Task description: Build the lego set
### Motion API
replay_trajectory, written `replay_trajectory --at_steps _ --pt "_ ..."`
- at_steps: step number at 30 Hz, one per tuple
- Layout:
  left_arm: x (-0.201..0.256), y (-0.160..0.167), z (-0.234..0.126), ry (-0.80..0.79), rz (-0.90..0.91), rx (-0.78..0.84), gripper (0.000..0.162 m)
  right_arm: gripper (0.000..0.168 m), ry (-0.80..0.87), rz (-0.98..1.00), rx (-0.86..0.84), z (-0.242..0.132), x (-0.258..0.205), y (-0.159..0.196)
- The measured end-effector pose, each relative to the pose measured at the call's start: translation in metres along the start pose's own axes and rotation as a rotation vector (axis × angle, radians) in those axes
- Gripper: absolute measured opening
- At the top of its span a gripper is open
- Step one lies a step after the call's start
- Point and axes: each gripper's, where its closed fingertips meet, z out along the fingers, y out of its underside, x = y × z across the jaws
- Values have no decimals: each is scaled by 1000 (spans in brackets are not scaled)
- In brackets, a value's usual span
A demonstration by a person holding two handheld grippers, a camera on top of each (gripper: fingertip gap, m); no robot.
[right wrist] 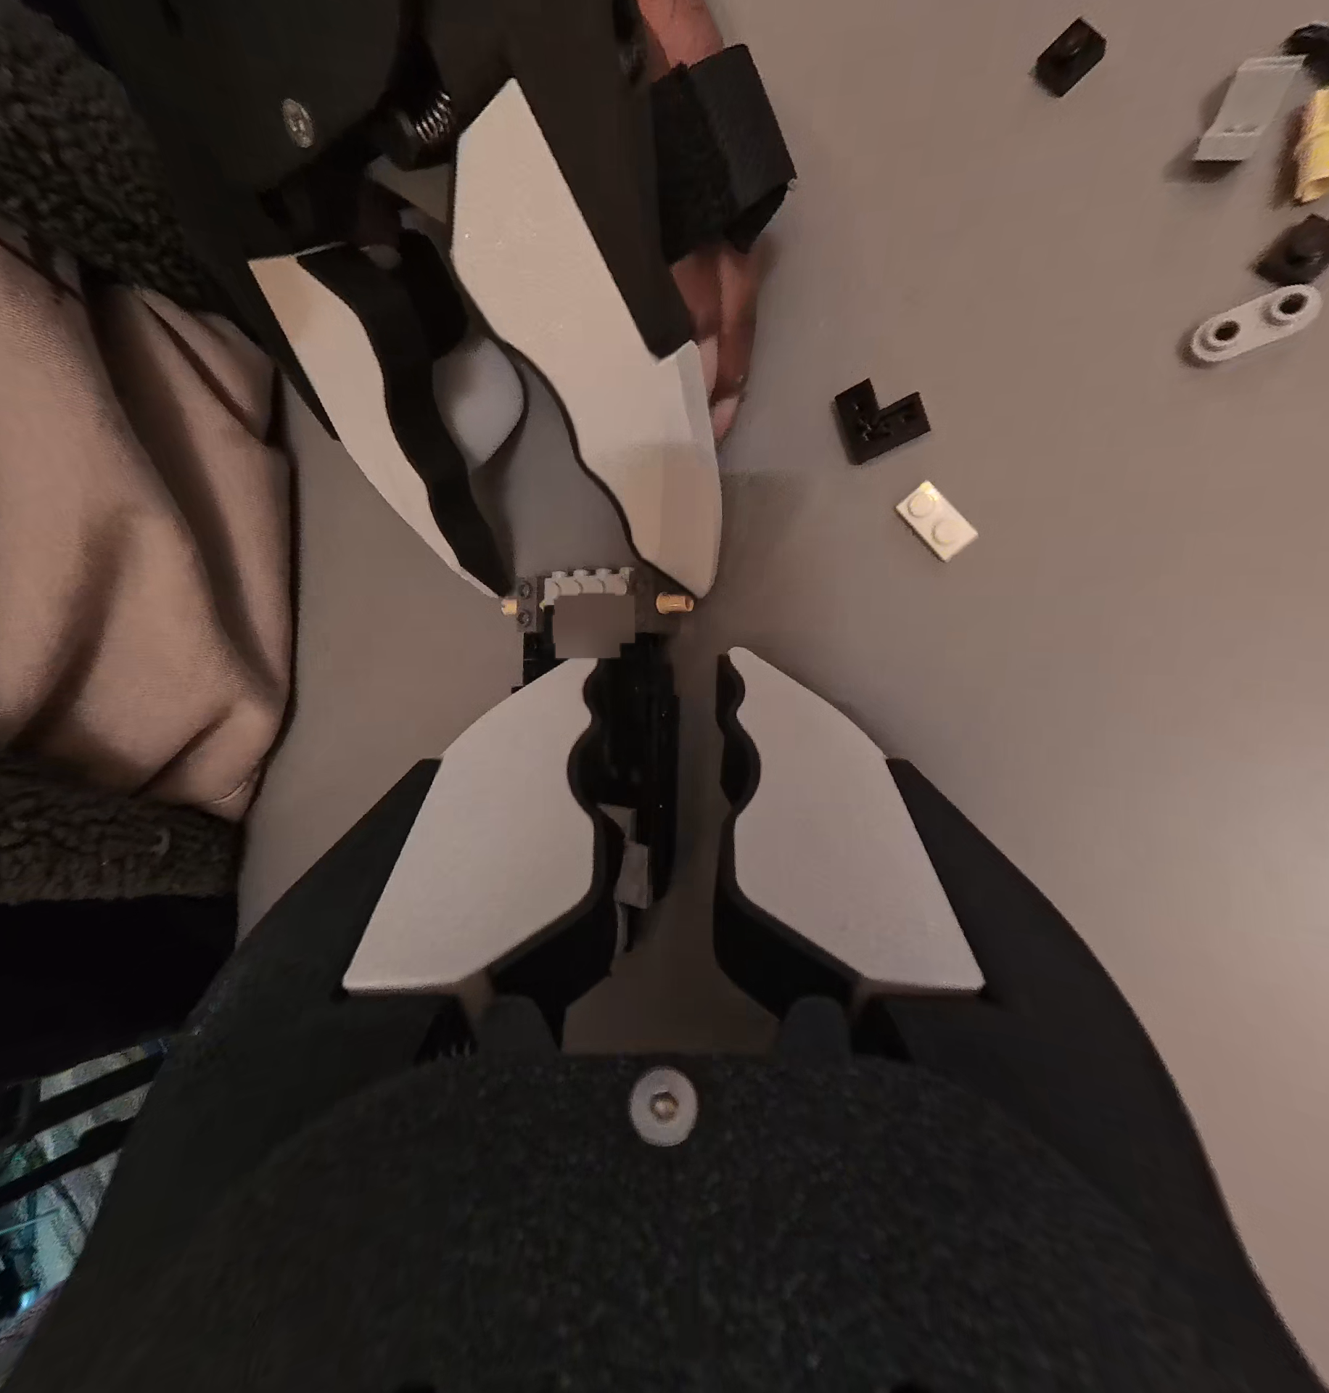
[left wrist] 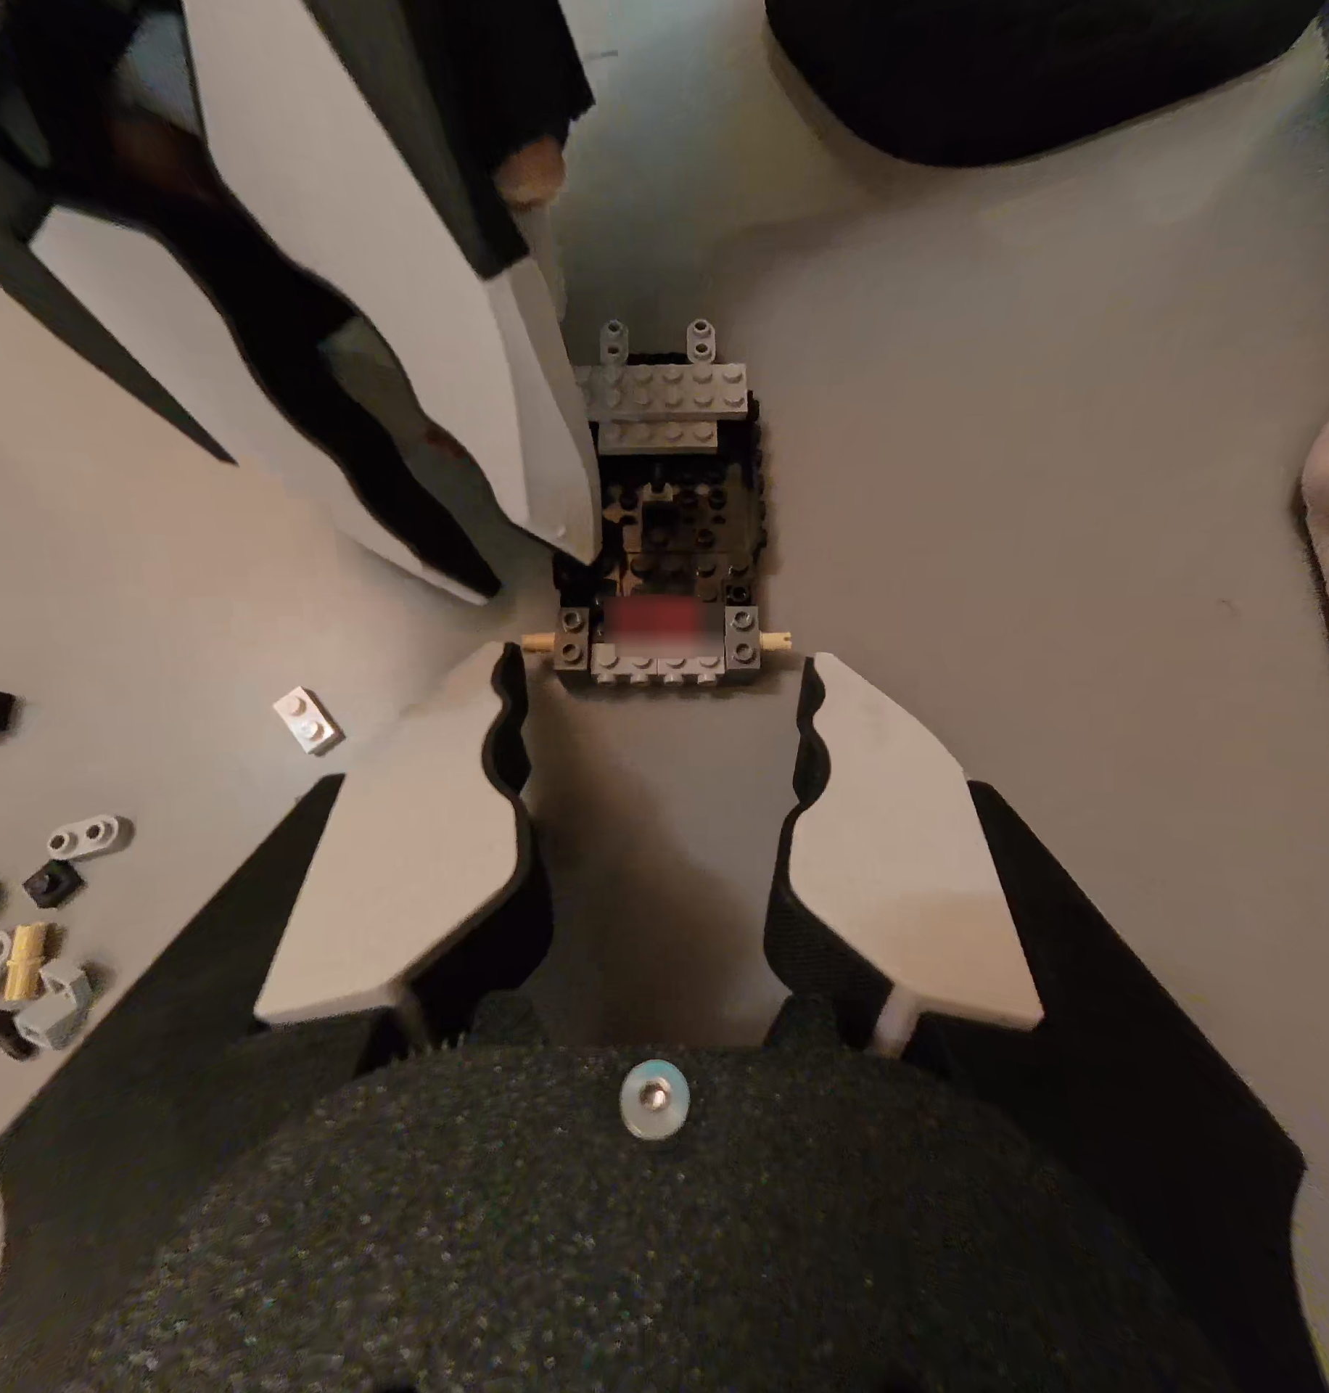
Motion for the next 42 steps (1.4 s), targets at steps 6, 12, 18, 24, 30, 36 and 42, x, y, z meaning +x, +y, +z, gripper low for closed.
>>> replay_trajectory --at_steps 6,12,18,24,30,36,42 --pt "-1 -2 3 -28 40 -1 58 24 -14 -10 -36 5 -1 4" --pt "-1 -2 3 -34 57 1 57 24 -11 -5 2 3 -2 5" --pt "0 -5 0 -30 68 20 57 24 11 -8 72 -8 -7 3" --pt "2 -3 -1 -24 124 18 57 27 52 -14 91 -12 -11 25" --pt "1 -4 -3 -31 171 37 57 15 74 -56 46 -2 -11 31" --pt "2 0 -3 -5 155 25 57 8 29 -47 18 2 -13 31" --pt "3 -6 -9 41 80 86 62 7 -77 53 93 -2 -15 28"
